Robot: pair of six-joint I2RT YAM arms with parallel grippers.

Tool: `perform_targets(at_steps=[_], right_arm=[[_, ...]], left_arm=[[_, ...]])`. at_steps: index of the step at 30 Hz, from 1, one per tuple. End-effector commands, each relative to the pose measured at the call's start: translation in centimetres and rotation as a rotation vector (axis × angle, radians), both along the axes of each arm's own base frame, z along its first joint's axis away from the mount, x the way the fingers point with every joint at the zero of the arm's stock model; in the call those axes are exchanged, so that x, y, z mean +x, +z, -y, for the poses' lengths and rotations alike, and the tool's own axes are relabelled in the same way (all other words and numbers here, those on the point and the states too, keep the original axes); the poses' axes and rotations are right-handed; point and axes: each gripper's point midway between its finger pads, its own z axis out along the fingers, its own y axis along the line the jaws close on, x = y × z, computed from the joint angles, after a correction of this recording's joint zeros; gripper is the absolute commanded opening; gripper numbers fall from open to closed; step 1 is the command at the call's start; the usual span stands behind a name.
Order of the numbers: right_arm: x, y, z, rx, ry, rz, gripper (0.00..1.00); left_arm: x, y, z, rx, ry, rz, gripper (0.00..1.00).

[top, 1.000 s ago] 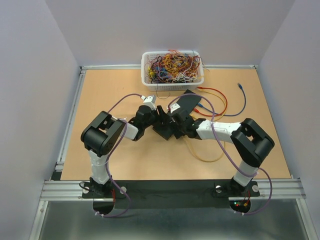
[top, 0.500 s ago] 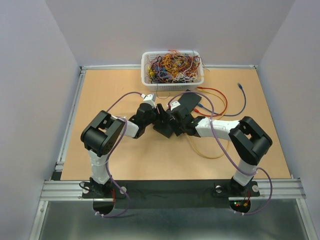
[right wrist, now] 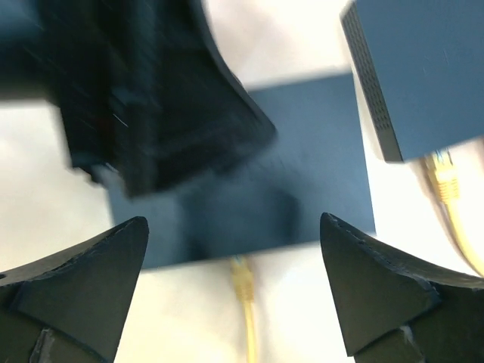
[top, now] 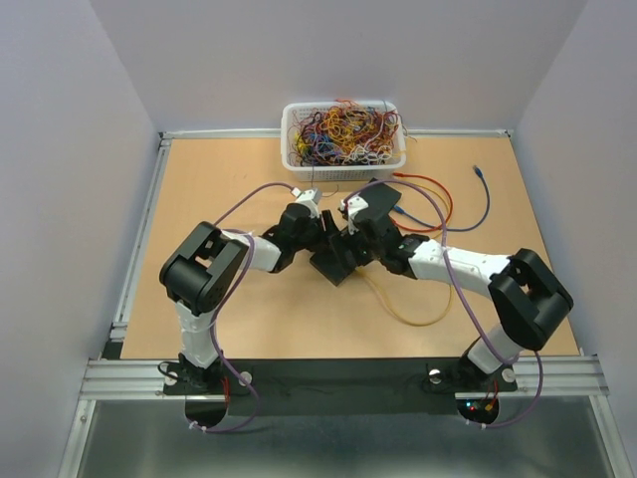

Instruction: Insert the plug into the switch port

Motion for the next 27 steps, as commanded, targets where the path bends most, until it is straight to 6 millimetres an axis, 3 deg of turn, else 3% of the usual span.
perform_targets(at_steps=[1, 7, 12, 15, 18, 24, 27], right_arm=[[-0.1, 2.6, -2.4, 0.125, 0.043, 0.030, 1.00], [-1.3, 3.2, -2.1, 0.138, 0.044, 0.011, 1.00], [-1.1, 5.6, -0.3, 0.135, -0.034, 0.066, 1.00], [-1.0, 6.8, 1.2, 0.135, -0.112, 0.093, 1.00], [-1.6, 8.5, 2.5, 0.180, -0.173, 0.115, 1.00], [-2.8, 11.3, 4.9, 0.226, -0.277, 0.133, 1.00], [-3.3, 12.8, 6.7, 0.215, -0.324, 0.162, 1.00]], left_arm=[[-3.8, -2.8, -0.4, 0.082, -0.056, -0.166, 0.62], [-2.3, -1.5, -1.9, 0.116, 0.012, -0.138, 0.62], [-0.8, -0.1, -4.7, 0.150, 0.093, -0.115, 0.62], [-0.4, 1.6, -5.8, 0.163, 0.121, -0.075, 0.62], [0.2, 5.0, -6.5, 0.154, 0.144, 0.003, 0.62], [-0.4, 10.0, -7.2, 0.125, 0.155, 0.096, 0.62], [-1.0, 11.4, -8.3, 0.142, 0.170, 0.132, 0.62]])
